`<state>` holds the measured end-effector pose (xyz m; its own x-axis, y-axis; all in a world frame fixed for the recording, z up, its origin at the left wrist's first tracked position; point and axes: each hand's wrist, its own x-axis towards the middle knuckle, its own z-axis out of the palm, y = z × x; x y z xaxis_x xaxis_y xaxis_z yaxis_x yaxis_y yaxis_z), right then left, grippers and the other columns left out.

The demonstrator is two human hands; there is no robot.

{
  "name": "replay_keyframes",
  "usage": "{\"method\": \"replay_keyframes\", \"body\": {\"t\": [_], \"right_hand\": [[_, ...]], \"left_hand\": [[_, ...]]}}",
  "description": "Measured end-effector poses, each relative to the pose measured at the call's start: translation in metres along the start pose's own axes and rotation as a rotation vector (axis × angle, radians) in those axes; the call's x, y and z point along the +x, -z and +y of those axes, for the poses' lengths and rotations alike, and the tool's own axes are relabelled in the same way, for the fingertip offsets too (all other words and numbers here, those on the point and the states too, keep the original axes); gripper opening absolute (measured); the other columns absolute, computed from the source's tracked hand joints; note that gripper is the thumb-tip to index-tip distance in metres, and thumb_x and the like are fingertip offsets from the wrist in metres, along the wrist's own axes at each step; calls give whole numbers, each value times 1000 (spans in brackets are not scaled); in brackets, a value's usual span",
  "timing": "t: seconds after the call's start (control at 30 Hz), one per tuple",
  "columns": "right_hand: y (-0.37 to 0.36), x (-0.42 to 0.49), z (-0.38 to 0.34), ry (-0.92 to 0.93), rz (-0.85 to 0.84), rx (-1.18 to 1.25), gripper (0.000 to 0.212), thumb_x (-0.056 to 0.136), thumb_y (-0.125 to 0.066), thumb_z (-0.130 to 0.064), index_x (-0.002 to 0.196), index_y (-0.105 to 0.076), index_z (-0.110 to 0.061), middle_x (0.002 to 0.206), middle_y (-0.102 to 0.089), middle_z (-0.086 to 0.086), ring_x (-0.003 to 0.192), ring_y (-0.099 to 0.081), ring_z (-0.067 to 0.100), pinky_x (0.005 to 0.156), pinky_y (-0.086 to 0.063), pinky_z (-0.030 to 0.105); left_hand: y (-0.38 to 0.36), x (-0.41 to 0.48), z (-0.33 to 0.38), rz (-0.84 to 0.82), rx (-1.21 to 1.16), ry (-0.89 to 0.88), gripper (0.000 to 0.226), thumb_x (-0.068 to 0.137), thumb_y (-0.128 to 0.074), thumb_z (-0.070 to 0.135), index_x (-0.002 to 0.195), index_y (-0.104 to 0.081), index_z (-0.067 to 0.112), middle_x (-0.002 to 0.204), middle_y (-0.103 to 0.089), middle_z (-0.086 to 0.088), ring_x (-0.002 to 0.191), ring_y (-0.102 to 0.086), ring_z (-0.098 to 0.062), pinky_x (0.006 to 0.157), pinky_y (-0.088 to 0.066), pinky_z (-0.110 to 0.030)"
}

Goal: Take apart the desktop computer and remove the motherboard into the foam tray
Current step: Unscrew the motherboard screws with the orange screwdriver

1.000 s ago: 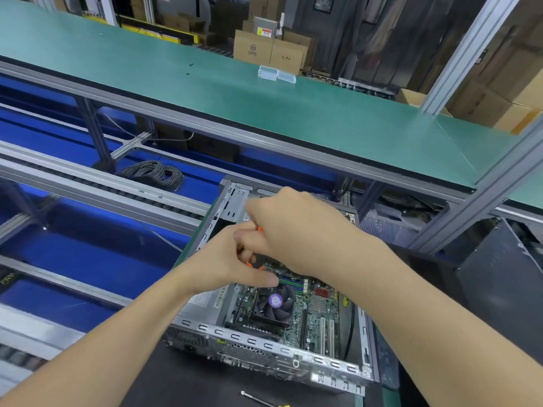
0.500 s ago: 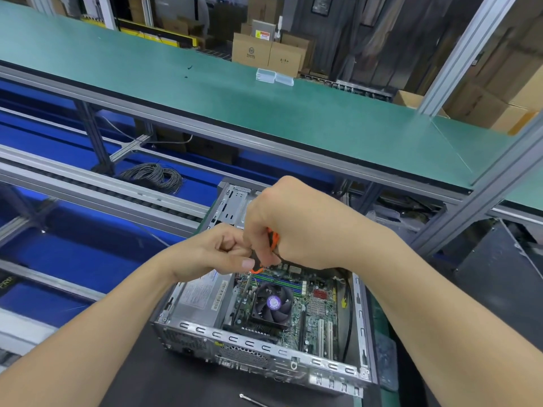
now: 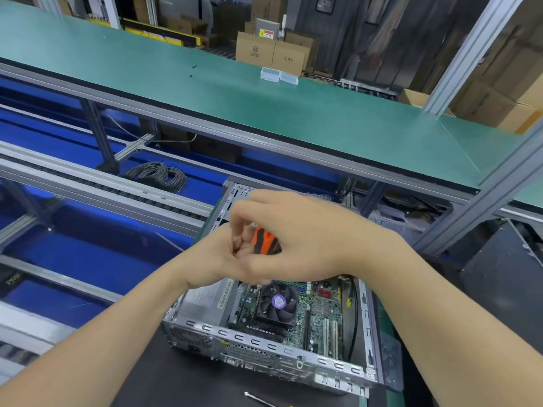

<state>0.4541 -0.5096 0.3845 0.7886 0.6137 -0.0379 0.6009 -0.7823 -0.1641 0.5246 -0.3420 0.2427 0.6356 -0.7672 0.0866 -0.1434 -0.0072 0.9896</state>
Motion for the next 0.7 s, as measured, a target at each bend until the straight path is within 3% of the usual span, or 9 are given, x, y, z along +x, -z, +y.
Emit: {"method": "replay_keyframes", "body": {"t": [0.1,0.2,0.33,0.4,0.5,0.57,0.6,0.63,0.7], "right_hand": [[-5,7,-14,-217,177,-347,61,90,-40,-84,77,-45,-24,63,-42,-4,53,-41,18,50,-21,33],[-10,12,-21,-303,181,-276,68,90,-40,-85,66,-36,-22,61,-35,-1,51,-35,21,49,-13,30],[-11,11,-12,-153,55,-76,36,96,-60,-57,87,-53,-22,65,-49,-5,67,-52,25,51,-36,34],[-4,7,-6,-61,-5,22,21,94,-68,-43,94,-60,-24,72,-59,-6,72,-55,18,64,-49,38],[8,5,-1,20,-81,55,9,89,-77,-25,95,-71,-26,86,-63,-10,83,-53,9,75,-44,29],[12,6,1,13,-134,20,21,80,-73,-3,83,-75,-24,89,-67,-7,86,-58,12,75,-47,30],[12,7,1,-2,-164,-13,28,75,-68,4,76,-75,-23,89,-69,-5,86,-61,15,76,-50,34],[11,9,0,-18,-181,-43,31,72,-65,6,71,-75,-23,88,-71,-3,87,-63,18,77,-52,36],[8,10,-2,-28,-183,-69,31,71,-64,6,69,-75,-22,88,-70,-3,90,-63,19,82,-51,37]], "left_hand": [[-7,2,-3,29,36,-28,25,77,-76,7,76,-53,0,66,-47,-13,65,-47,-16,55,-42,-20],[-11,0,-5,45,75,-10,27,78,-80,5,73,-53,7,64,-48,-5,61,-47,-10,53,-40,-19],[-9,-5,-7,-11,38,13,51,71,-92,26,84,-48,1,70,-42,-17,73,-41,-20,66,-35,-31],[-4,-8,-9,-35,-19,15,49,72,-93,33,89,-55,8,74,-46,-15,73,-45,-24,69,-38,-32],[8,-11,-11,-37,-67,78,69,72,-93,42,77,-44,-7,66,-28,-25,61,-28,-45,61,-26,-48],[16,-9,-11,-80,-70,40,49,80,-89,37,75,-56,0,59,-21,-10,54,-20,-30,58,-21,-42],[17,-9,-7,-108,-82,14,21,85,-85,33,80,-69,19,58,-20,3,53,-17,-24,57,-20,-36],[18,-9,-1,-130,-96,-12,10,88,-82,30,86,-73,34,59,-18,10,52,-17,-17,57,-20,-30],[19,-8,2,-167,-111,-35,14,91,-78,31,87,-73,43,58,-18,11,51,-19,-12,56,-25,-22]]}}
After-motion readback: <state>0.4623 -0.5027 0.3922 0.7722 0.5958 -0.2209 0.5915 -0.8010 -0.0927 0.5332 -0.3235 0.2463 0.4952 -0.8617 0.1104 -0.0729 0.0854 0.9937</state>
